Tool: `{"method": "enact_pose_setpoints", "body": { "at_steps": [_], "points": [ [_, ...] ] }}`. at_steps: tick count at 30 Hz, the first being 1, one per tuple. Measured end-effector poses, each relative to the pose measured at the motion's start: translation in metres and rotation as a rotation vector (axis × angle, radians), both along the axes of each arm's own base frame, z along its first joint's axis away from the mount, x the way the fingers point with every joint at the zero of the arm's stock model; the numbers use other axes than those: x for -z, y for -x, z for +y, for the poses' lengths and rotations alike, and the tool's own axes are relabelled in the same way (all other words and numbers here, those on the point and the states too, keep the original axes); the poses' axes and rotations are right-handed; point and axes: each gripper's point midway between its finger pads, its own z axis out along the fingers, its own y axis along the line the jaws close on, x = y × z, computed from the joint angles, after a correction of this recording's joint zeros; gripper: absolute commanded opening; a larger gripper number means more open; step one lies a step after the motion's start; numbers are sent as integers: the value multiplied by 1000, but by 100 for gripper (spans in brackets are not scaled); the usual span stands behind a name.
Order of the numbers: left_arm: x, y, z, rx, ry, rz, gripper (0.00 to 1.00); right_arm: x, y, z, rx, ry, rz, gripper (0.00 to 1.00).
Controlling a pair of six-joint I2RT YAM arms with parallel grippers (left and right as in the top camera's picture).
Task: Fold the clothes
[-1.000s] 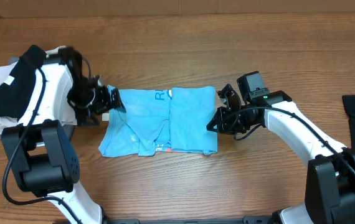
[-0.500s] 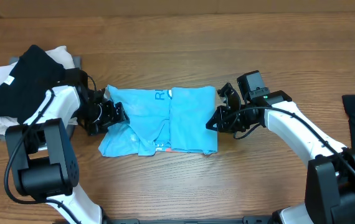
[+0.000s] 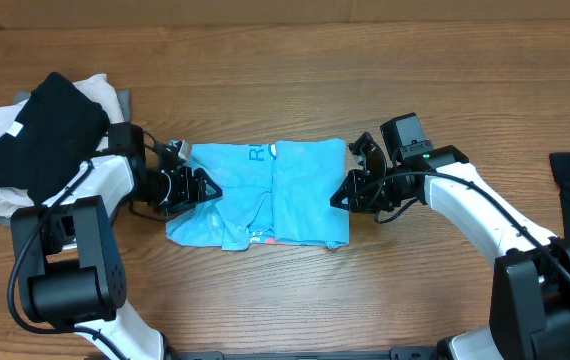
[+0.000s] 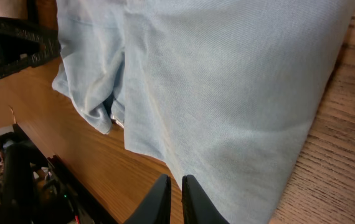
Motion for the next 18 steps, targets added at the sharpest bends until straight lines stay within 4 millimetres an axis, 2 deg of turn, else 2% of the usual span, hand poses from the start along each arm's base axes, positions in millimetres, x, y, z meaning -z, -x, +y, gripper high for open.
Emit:
{"method": "enact_pose_setpoints", "body": {
  "at_steps": [4,6,7,8,9,11,14,18],
  "points": [
    [4,4,-10,33,25,-6,38,0,0,0,1,0,0,11],
    [8,8,-15,54,30,0,35,0,0,0,0,0,1,11],
    [9,9,-17,58,36,4,40,0,0,0,0,0,1,11],
    [9,10,-18,63,40,3,52,0,0,0,0,0,1,11],
    [8,11,-20,67,44,5,69,0,0,0,0,0,1,11],
    [2,12,-22,60,69,18,82,0,1,0,0,1,4,11],
    [-2,15,-17,29,39,58,86,1,3,-1,0,4,14,11],
    [-2,17,4,-47,16,101,93,1,4,-1,0,5,18,11]
  ]
}}
